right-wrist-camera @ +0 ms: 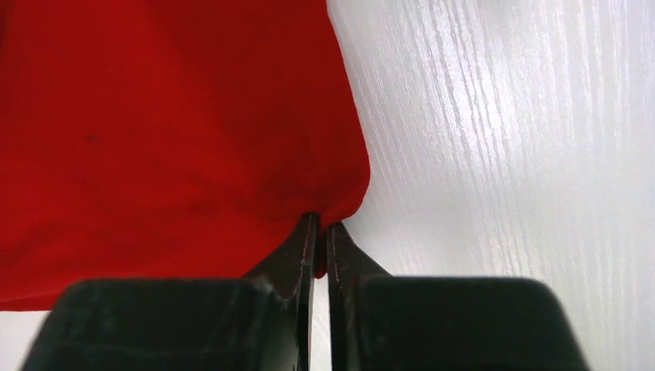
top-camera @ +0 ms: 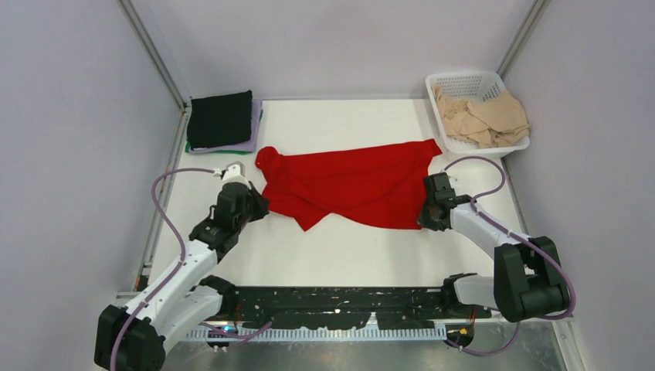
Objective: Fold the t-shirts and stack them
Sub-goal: Flatten out the tshirt
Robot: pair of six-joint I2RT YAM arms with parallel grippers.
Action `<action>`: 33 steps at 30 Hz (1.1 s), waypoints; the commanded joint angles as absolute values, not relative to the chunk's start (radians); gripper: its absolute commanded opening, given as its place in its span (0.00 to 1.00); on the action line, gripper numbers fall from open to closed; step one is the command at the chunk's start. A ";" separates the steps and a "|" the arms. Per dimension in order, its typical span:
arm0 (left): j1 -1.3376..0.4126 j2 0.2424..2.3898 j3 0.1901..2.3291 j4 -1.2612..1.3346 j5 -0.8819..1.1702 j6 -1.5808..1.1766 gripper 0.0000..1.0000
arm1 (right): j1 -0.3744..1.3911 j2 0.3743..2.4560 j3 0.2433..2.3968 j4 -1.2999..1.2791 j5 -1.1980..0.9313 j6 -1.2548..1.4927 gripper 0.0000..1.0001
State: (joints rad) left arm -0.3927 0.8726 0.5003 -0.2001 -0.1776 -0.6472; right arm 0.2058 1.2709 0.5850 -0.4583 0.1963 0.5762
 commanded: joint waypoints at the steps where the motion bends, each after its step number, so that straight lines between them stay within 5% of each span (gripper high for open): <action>1: -0.396 0.831 0.498 -0.186 -0.168 -0.650 0.00 | 0.210 1.282 0.555 -0.380 0.195 0.582 0.06; 19: -0.396 0.699 1.110 -0.557 -0.314 -0.679 0.00 | 0.148 0.828 1.034 -0.486 0.335 0.458 0.05; 33: -0.396 0.658 1.681 -0.680 -0.300 -0.475 0.00 | 0.144 0.718 1.508 -0.618 0.261 0.378 0.05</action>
State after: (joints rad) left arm -0.3954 0.6537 1.5360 -0.6624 -0.3145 -0.5903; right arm 0.1486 0.7494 1.3800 -0.5751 0.2813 0.4274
